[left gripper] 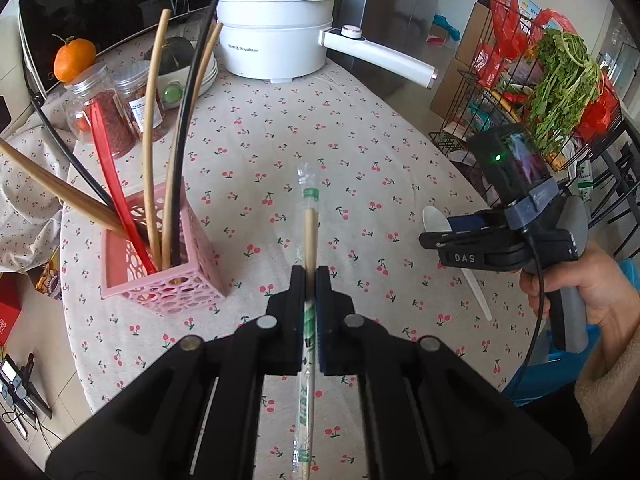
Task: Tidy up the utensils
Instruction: 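Raise the white spoon and wrapped chopsticks upright and carry them over the pink holder, then drop the wrapped chopsticks and white spoon into the pink holder by opening both tools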
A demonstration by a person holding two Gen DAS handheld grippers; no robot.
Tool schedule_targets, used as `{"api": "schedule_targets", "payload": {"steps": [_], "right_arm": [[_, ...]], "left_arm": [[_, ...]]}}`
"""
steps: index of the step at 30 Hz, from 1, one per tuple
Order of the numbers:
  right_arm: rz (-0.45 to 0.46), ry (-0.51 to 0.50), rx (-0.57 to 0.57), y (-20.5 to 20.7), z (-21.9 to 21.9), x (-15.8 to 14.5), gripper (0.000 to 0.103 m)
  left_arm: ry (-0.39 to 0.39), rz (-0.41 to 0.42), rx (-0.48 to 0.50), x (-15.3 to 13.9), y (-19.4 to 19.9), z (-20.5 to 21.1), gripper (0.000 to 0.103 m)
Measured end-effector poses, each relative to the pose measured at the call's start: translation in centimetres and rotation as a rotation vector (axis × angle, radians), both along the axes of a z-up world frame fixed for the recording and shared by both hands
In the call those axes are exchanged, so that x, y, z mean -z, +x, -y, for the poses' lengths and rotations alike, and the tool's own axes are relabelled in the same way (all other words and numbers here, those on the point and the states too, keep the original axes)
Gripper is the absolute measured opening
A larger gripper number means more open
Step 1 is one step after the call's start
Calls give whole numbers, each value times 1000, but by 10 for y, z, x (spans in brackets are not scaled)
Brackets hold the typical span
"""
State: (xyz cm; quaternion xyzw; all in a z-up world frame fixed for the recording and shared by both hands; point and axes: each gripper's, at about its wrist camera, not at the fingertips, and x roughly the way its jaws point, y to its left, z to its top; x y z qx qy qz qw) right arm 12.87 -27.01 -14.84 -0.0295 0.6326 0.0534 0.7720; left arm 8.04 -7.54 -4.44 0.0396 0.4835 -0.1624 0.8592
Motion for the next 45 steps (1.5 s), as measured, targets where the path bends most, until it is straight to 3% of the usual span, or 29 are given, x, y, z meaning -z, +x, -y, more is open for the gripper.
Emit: {"api": "schedule_targets", "payload": {"steps": [4, 8, 14, 18, 23, 28, 32, 36, 45], "right_arm": [[48, -8, 0, -3, -1, -7, 34], [145, 39, 38, -8, 2, -35, 34], [294, 138, 79, -14, -1, -82, 34], [360, 162, 69, -15, -14, -100, 34], [410, 170, 53, -19, -30, -111, 34], [441, 188, 56, -19, -36, -116, 34], [470, 198, 64, -19, -41, -120, 34], [516, 220, 79, -23, -46, -128, 34], [680, 334, 119, -32, -75, -157, 34]], "left_arm": [[-37, 63, -10, -17, -7, -11, 6], [-115, 165, -43, -43, -13, -31, 6], [-242, 434, -181, -78, -18, -70, 6], [-278, 607, -302, -77, -13, -92, 6], [-256, 721, -414, -64, 3, -103, 6], [-199, 779, -432, -54, 13, -101, 6], [-165, 773, -421, -43, 20, -97, 6], [-154, 715, -402, -37, 18, -97, 6], [-192, 425, -360, -34, 6, -114, 7]]}}
